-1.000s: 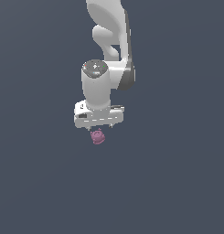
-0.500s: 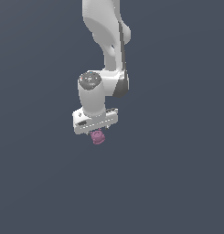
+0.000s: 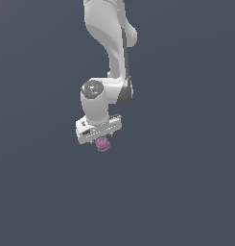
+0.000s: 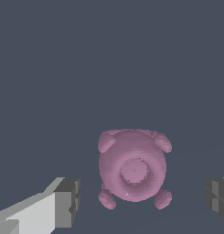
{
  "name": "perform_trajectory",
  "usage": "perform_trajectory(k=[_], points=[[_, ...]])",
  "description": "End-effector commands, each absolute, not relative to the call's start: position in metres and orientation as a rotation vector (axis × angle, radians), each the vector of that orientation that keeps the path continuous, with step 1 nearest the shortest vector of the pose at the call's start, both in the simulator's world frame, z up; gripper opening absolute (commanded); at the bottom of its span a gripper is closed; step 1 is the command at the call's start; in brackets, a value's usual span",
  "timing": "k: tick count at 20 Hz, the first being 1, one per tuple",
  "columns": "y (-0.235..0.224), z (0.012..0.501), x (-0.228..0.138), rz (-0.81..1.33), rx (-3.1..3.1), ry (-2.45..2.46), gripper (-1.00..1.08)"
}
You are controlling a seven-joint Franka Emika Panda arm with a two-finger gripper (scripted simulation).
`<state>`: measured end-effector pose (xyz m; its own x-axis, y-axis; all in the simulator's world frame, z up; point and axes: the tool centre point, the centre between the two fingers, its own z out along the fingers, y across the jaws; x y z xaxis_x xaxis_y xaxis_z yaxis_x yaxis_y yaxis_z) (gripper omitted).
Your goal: Pick up the object and move it to a goal position.
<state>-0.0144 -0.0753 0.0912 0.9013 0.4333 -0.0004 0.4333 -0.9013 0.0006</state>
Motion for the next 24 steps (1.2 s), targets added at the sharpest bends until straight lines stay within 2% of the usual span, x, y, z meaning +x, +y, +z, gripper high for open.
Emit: perform_trajectory(k=[1, 19, 20, 24], points=[[-0.075, 0.09, -0.015, 0.0, 3.061, 0.708, 1.0], [-0.076, 0.04, -0.015, 0.0, 3.061, 0.708, 1.0], [-0.076, 0.04, -0.015, 0.0, 3.061, 0.708, -1.0], [-0.076, 0.04, -0.015, 0.0, 3.061, 0.708, -1.0]])
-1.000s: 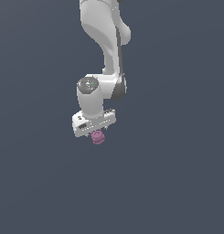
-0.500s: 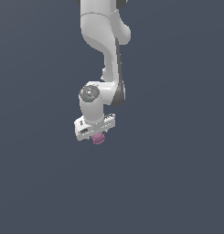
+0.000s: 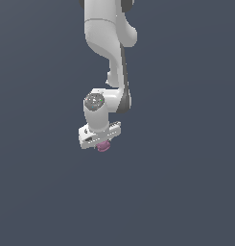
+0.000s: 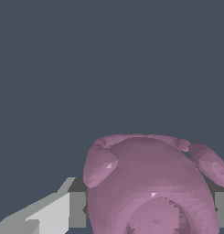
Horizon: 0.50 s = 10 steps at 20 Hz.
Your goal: Pick up the object and move it to a goal position.
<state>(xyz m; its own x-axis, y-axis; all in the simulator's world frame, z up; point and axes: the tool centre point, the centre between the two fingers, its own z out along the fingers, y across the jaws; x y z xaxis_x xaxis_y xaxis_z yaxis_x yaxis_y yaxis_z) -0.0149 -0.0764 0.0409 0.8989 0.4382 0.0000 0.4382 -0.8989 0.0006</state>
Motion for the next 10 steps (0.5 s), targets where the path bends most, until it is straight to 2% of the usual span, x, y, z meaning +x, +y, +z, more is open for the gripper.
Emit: perform_trajectory(k=[1, 10], points=[[-0.0755, 0.0401, -0.0148, 0.0, 3.061, 0.708, -1.0], [-0.0757, 0.0455, -0.0133, 0.0, 3.06, 0.706, -1.0]])
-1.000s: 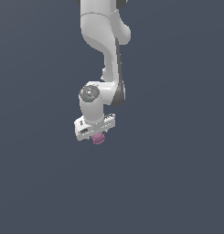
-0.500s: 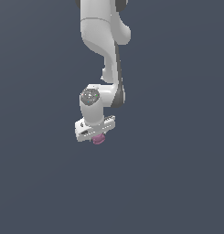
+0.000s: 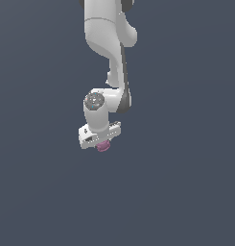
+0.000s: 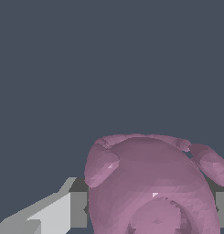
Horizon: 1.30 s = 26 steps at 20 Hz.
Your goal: Pick up the object and move it to a goal position.
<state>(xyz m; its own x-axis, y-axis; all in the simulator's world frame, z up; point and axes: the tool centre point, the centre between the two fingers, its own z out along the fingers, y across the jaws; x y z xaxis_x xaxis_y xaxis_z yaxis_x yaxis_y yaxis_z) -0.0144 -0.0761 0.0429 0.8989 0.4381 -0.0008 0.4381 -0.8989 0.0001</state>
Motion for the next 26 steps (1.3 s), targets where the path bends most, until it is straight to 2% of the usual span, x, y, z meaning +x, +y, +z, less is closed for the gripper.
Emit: perform_trajectory(k=[1, 10, 26], points=[[-0.075, 0.048, -0.012, 0.0, 3.06, 0.706, -1.0], [-0.068, 0.096, 0.004, 0.0, 3.061, 0.707, -1.0], [-0.046, 0.248, 0.058, 0.0, 3.061, 0.708, -1.0]])
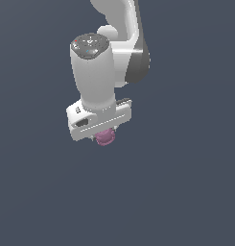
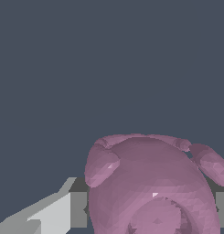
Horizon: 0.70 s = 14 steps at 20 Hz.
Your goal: Pick up the object and move it to a goal position.
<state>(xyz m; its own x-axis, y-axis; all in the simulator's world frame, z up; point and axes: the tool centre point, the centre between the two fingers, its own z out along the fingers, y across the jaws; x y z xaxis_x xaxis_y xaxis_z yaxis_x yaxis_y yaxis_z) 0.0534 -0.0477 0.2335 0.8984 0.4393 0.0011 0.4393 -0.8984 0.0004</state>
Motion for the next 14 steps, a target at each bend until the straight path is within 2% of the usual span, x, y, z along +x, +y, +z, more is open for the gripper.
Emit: perform_trajectory(k=[1, 14], points=[[-0.044, 0.257, 0.062, 0.0, 3.061, 0.708, -1.0], [-0.033, 0.339, 0.095, 0.0, 3.061, 0.708, -1.0]])
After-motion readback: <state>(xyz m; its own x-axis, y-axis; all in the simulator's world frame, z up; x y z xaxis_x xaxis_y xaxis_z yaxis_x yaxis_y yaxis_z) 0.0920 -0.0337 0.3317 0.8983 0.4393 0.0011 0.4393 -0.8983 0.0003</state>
